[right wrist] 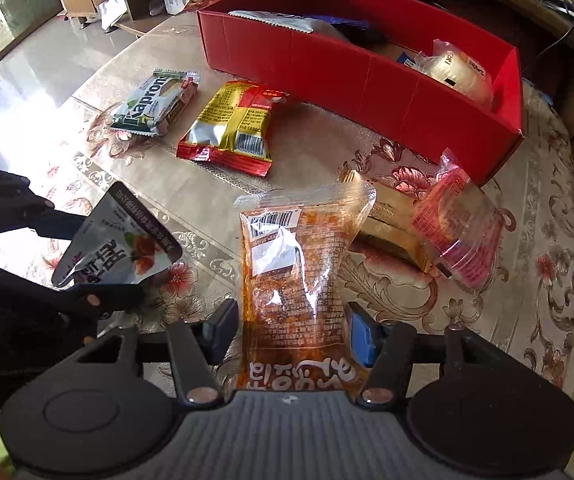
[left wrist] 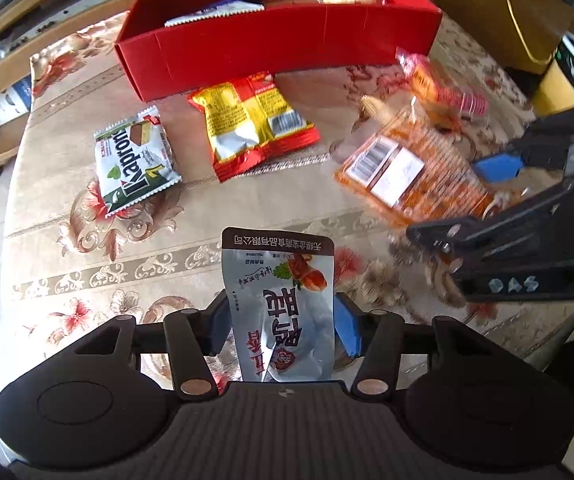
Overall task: Organize snacks
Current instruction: 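Lift the pouch and bread bag and carry both over the red box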
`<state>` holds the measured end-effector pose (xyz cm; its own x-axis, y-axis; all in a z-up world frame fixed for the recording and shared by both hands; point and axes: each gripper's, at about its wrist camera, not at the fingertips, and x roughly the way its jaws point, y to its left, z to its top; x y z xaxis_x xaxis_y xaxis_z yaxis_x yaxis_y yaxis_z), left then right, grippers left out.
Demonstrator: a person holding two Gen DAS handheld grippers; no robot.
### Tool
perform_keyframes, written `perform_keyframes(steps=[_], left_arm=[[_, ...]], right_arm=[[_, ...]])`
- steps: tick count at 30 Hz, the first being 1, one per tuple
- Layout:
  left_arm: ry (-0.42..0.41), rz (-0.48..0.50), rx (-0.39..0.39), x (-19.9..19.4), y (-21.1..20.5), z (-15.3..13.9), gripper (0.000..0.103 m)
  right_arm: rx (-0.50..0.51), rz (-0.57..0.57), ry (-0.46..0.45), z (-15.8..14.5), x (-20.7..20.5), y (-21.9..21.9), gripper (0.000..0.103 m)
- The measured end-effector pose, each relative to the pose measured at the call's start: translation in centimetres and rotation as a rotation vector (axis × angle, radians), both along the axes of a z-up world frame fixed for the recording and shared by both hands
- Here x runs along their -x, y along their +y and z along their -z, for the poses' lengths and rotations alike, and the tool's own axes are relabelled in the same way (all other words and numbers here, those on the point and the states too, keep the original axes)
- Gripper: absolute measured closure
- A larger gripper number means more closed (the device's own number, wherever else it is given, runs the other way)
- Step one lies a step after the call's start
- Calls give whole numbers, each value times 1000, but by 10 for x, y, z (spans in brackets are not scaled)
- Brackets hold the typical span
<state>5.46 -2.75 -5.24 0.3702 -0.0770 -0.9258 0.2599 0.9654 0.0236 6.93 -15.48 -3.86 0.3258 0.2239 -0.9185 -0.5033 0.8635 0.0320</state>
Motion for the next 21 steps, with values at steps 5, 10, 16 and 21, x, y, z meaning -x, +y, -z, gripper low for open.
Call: perform_keyframes(steps=[5,10,16,21], left_arm=[[-20,-12,7,3,-5,-5,43],[-2,-63,-12,-2,-1,4,42],[-16,-107,3,0,1,7,42],[-22,-114,-4,2,-1,6,43]], right_arm=[[9,-8,0,4,0,4,42],[27,-4,3,9,-3,5,36],[26,12,7,9,-5,5,34],[44,29,-9,7,-2,8,40]])
